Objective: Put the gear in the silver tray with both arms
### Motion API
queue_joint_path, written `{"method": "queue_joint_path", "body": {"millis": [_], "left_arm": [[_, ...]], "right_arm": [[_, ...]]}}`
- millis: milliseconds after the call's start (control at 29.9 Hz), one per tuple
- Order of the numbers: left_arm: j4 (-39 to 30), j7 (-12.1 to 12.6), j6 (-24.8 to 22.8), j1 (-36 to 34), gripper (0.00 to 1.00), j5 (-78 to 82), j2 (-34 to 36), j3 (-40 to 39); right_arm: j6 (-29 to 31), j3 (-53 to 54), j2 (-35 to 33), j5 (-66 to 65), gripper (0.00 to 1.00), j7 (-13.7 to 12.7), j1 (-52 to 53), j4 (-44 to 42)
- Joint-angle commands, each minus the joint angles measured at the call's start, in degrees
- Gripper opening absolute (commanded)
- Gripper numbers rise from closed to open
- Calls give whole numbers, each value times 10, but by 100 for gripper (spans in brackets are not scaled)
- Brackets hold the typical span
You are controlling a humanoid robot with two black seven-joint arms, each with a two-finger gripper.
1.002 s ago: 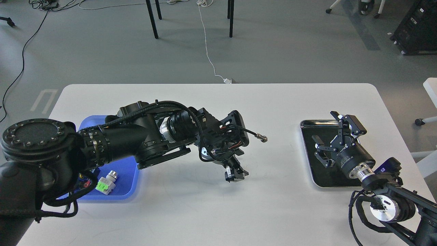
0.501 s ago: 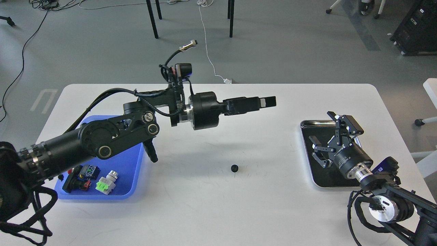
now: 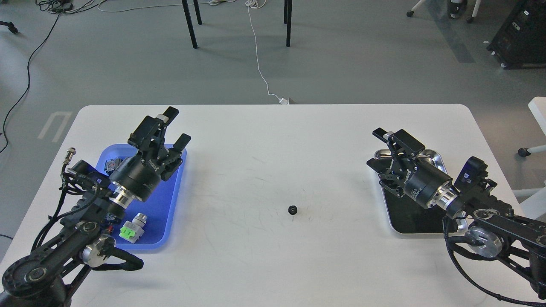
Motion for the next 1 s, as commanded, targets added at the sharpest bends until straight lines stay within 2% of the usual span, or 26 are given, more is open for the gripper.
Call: {"method": "queue_joint_path", "body": {"millis": [0,100,200,334,568,769,969], "left_arm": [[0,0,-5,12,98,-34,-12,-29],[0,0,-10,13,98,-56,-19,-42],[0,0,-10,13,98,-57,-20,-42],[0,0,-10,13,98,-57,-24,-42],[-1,0,-10,18,98,-56,-31,-44],[-1,0,-10,21,98,-56,-33,-44],[-4,0,-9,24,98,-56,-33,-44]], "right_arm": [[-1,-139,-3,-81,99,0,139,-1],[-1,-262,11,-149,99,0,261,-1],[-3,-357,57,-208,99,0,355,-2],[-12,-445,129,-267,99,0,429,-9],[-90,-529,247,-383,99,0,478,-78],[-92,-570,321,-394,99,0,497,-103],[-97,-610,346,-395,98,0,497,-108]]}}
